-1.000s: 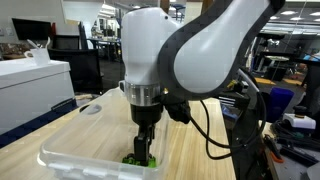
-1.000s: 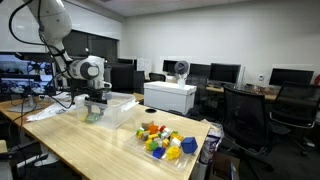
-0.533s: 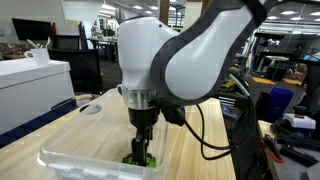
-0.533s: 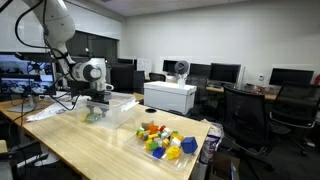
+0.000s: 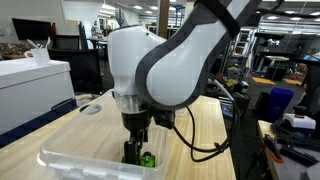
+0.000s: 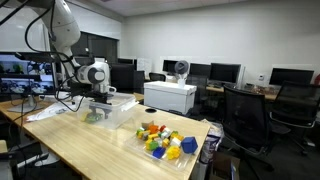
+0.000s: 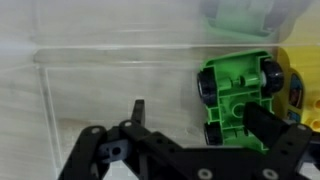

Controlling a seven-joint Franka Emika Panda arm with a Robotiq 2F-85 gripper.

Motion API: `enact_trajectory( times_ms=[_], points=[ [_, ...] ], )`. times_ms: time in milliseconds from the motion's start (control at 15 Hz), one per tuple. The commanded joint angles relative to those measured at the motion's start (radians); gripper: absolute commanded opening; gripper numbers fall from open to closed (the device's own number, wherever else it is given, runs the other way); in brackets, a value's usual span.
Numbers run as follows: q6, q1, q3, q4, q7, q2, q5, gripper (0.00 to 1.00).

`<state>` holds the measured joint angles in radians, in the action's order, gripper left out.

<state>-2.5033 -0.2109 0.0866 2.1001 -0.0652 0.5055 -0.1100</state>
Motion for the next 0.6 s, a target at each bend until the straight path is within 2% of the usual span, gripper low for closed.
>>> enact_trajectory(
  times_ms=[0,400,533],
  points=[
    [0.019,0.009,-0.02,-0.006,-0.01,0.002,-0.009,1.0],
    [0.01,0.02,-0.056,0.018,-0.031,-0.018,-0.011,1.0],
    [-0.015,0.014,-0.032,0.076,-0.027,-0.099,0.007,1.0]
  ],
)
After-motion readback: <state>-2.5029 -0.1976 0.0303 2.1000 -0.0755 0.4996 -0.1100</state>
